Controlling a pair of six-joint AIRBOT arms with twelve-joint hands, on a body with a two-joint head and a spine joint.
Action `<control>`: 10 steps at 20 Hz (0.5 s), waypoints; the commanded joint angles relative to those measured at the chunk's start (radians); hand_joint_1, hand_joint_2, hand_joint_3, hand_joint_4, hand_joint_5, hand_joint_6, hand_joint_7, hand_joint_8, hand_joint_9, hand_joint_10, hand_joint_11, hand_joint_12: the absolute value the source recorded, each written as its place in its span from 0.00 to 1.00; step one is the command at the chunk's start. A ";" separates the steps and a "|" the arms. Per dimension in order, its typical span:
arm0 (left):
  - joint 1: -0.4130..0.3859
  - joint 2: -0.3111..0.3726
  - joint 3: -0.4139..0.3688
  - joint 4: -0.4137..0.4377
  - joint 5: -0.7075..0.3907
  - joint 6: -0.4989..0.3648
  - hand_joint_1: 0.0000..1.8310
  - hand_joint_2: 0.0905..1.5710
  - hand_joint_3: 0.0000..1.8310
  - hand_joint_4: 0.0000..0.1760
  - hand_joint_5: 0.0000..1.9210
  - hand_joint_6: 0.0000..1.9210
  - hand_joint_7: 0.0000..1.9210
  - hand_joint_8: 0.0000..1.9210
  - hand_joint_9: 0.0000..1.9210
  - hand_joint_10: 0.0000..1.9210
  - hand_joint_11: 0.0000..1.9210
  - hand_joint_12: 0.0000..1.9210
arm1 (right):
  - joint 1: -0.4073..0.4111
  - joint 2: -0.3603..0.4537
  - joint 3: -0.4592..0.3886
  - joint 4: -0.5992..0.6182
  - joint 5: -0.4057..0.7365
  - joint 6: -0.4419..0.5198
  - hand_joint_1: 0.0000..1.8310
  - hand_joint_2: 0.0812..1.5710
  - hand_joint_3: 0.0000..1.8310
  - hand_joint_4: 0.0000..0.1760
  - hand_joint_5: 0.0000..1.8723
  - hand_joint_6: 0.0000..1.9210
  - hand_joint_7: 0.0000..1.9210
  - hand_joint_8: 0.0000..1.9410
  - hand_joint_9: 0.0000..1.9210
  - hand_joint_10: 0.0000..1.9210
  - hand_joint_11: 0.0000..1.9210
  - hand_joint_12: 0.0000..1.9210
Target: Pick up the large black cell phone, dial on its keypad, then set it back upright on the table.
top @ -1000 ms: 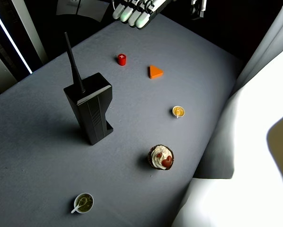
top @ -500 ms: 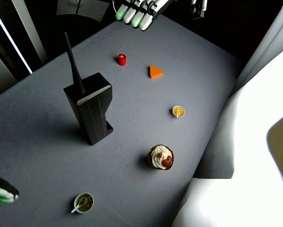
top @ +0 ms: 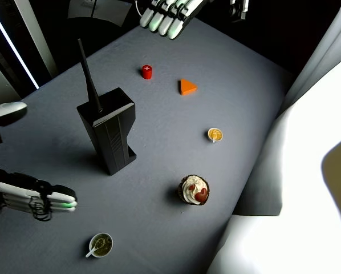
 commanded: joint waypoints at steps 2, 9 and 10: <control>-0.026 0.009 -0.002 -0.110 -0.019 -0.007 0.00 0.70 0.00 0.17 0.07 0.00 0.06 0.00 0.04 0.00 0.00 0.10 | 0.023 -0.003 0.017 -0.017 0.078 0.003 0.41 0.55 0.00 0.00 0.00 0.00 0.00 0.00 0.00 0.00 0.00 0.04; -0.026 0.009 -0.002 -0.110 -0.020 -0.012 0.00 0.70 0.00 0.09 0.06 0.00 0.06 0.00 0.04 0.00 0.00 0.11 | 0.105 -0.049 0.051 -0.026 0.057 -0.035 0.45 0.53 0.00 0.00 0.00 0.00 0.00 0.00 0.00 0.00 0.00 0.01; -0.026 0.010 -0.002 -0.110 -0.021 -0.013 0.00 0.70 0.00 0.10 0.06 0.00 0.06 0.00 0.04 0.00 0.00 0.11 | 0.117 -0.054 0.050 -0.026 0.054 -0.036 0.46 0.53 0.00 0.00 0.00 0.00 0.00 0.00 0.00 0.00 0.01 0.01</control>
